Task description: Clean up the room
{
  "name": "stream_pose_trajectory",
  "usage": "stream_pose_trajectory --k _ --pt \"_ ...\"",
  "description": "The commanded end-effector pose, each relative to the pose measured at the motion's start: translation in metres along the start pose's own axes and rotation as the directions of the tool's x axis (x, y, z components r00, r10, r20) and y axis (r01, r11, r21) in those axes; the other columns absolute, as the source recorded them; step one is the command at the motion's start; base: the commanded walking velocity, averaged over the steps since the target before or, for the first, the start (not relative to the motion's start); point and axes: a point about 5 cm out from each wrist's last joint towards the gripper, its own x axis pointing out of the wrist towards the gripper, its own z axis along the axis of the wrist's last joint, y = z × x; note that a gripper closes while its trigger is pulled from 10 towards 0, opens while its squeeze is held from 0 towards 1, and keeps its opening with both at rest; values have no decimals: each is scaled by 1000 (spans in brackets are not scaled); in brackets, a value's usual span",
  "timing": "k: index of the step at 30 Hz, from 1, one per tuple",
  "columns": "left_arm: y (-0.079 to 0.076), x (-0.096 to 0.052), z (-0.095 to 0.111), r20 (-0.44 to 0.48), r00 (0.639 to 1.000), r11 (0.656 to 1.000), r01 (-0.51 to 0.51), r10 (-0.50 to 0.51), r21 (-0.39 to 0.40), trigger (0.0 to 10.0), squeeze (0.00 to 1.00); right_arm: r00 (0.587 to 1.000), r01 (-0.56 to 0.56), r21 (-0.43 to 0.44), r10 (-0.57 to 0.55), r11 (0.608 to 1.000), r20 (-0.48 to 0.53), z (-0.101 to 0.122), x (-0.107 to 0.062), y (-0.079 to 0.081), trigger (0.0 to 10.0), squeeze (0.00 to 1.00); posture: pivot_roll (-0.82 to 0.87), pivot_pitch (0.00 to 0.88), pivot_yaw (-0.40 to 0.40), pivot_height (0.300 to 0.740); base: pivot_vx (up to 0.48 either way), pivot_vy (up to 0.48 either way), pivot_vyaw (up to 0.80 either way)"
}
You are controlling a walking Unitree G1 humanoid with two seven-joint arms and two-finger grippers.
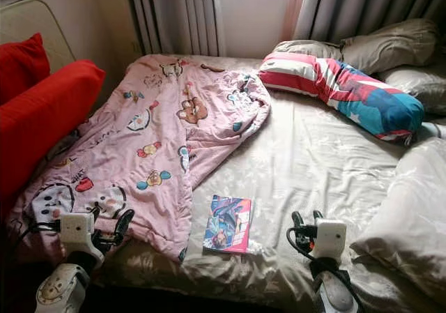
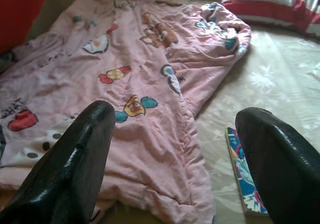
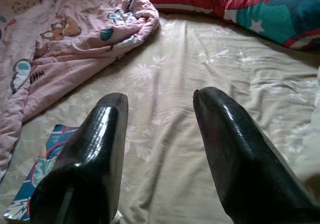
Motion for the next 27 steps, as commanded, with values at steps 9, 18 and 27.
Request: stream_pose_trajectory --k 9,18,27 --pt "2 -1 4 9 1000 999 9 -9 -45 10000 0 1000 -5 -4 5 1000 -7 2 -2 3 10000 0 -18 31 23 740 0 0 0" --pt "9 -2 7 -3 1000 999 2 -2 -32 10000 0 999 -39 26 40 999 -25 3 1 5 10000 0 -34 44 51 740 0 0 0" --pt "4 -2 8 7 1000 999 -21 21 -44 10000 0 995 -85 35 87 996 -42 8 12 13 10000 0 -27 50 63 705 0 0 0"
